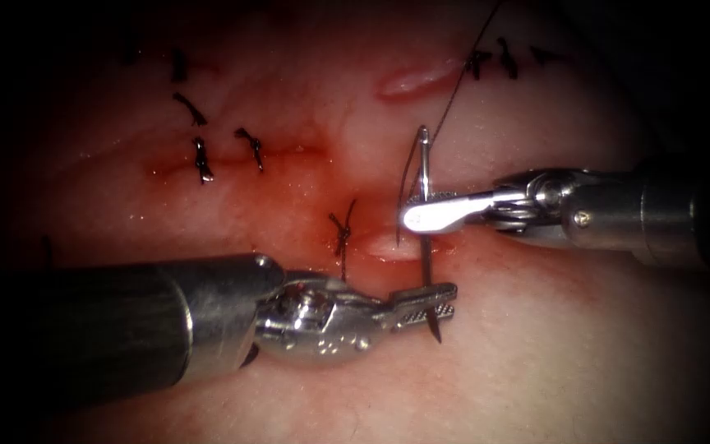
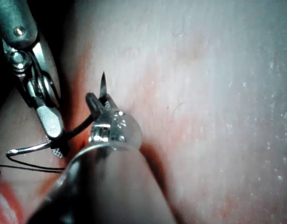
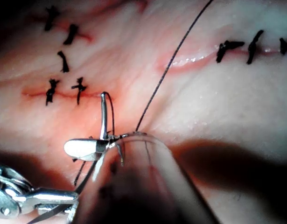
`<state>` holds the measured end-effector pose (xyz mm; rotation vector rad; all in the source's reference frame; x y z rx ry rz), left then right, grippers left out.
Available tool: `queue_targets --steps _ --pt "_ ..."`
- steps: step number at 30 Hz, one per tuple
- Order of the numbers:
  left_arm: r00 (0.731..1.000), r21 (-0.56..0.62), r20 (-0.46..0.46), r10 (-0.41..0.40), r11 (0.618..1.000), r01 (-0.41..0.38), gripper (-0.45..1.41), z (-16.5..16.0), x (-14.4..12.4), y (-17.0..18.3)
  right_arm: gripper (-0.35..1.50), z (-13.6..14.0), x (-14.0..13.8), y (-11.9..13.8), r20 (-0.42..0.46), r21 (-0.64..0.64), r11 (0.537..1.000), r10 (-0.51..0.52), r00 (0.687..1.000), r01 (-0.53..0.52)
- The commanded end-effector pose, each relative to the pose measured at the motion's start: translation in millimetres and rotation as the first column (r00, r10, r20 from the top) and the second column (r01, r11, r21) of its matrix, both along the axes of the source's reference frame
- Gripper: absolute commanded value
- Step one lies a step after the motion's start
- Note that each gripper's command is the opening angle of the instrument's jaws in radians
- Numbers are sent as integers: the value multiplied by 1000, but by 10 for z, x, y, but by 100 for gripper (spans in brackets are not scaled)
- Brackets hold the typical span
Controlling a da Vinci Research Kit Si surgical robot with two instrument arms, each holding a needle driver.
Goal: Wound Closure
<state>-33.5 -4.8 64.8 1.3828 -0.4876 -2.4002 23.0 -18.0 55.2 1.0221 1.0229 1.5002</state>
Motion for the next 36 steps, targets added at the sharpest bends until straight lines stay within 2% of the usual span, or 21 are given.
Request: queue_targets --steps 1,3,5,9,10,13,15,17,18,21,22,23,24,26,27,31,36 --pt "1000 -3 1 0 1000 0 -45 4 -6 2 51 4 13 4 -3 -3 1000 2 1000 -2" --pt "1000 -3 1 0 1000 0 -45 4 -6 2 24 5 14 3 -3 -5 1000 2 1000 -2" --pt "1000 -8 2 4 1000 -4 -45 4 -6 2 -35 7 15 1 6 -5 1000 -6 1000 6" --pt "1000 -13 1 7 1000 -7 -45 3 -6 2 -35 14 15 -5 52 2 999 -52 997 52" --pt "1000 -13 1 7 1000 -7 -30 3 -7 2 -35 17 14 -5 57 2 998 -56 997 56" --pt "1000 -10 -2 11 1000 -11 66 3 -7 3 -35 22 12 -4 57 -9 998 -56 997 57" --pt "1000 -10 -2 11 1000 -11 88 3 -6 3 -35 25 8 0 60 -37 998 -44 997 46" --pt "1000 17 3 3 1000 -3 101 2 -2 2 -35 26 1 9 51 -61 998 -12 999 15" --pt "1000 81 6 -12 997 12 106 0 4 1 -35 27 -5 16 46 -88 996 15 999 -11" --pt "1000 188 -7 -21 982 22 106 -3 17 2 -35 25 -13 27 40 -142 989 52 998 -46" --pt "1000 222 -8 -20 975 21 99 -4 21 4 -35 24 -16 29 39 -160 985 65 997 -58" --pt "1000 261 -9 -21 965 22 81 -4 25 6 -35 23 -18 32 40 -177 982 76 996 -68" --pt "1000 313 -7 -22 950 23 52 -3 29 10 -35 21 -20 35 32 -188 979 91 995 -84" --pt "1000 377 -4 -24 926 24 -30 1 36 18 -35 18 -23 39 19 -206 972 117 993 -110" --pt "1000 415 -10 -21 910 23 -45 6 39 24 -35 15 -24 42 12 -222 967 132 991 -126" --pt "998 499 -58 3 866 27 -45 27 43 40 -35 7 -24 48 -7 -296 943 157 988 -151" --pt "993 550 -113 27 834 40 -45 54 38 50 -35 2 -23 52 -4 -358 919 174 985 -164"
